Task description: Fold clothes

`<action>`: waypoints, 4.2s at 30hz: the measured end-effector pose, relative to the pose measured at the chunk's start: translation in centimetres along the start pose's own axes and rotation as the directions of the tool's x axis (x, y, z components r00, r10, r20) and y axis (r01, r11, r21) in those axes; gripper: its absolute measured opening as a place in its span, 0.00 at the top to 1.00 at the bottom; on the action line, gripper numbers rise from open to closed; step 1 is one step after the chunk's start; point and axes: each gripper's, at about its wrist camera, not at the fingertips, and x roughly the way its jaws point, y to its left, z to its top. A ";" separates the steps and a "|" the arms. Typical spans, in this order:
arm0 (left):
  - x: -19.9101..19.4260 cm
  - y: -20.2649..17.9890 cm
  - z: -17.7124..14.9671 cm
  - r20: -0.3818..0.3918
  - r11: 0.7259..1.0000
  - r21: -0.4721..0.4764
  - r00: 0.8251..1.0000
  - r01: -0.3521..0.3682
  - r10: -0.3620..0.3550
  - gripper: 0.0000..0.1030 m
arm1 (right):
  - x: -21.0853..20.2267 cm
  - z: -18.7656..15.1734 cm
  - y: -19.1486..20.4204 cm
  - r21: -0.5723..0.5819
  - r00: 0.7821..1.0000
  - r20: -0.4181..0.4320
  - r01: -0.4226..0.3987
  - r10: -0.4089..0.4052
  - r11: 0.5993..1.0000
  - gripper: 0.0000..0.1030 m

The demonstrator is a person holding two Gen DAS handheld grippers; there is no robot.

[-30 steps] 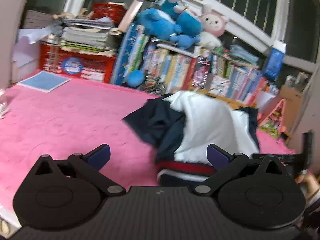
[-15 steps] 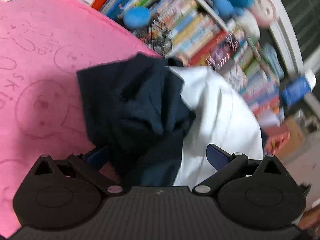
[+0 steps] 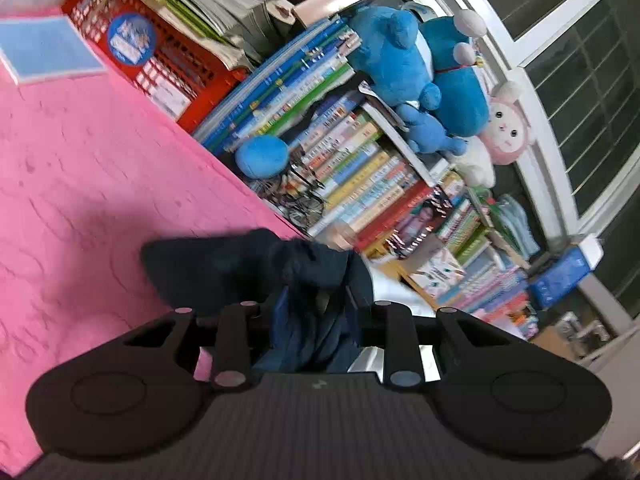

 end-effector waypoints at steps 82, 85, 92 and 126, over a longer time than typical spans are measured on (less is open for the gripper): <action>-10.0 -5.3 -13.4 0.241 0.503 0.731 0.864 -0.461 0.441 0.19 | -14.7 -12.9 5.1 -0.508 0.920 0.322 0.366 -0.222 0.780 0.45; -10.8 -5.6 -14.5 0.227 0.468 0.761 0.860 -0.449 0.457 0.17 | -15.3 -14.0 4.7 -0.532 0.924 0.298 0.371 -0.241 0.761 0.45; -11.2 -4.4 -15.0 0.173 0.493 0.752 0.853 -0.438 0.493 0.07 | -15.5 -15.2 3.8 -0.531 0.934 0.248 0.353 -0.257 0.770 0.31; -16.8 -2.6 -11.2 -0.396 0.812 0.576 0.901 0.095 0.176 0.00 | -22.1 -8.1 -2.7 -0.277 0.981 -0.068 -0.192 0.181 0.941 0.00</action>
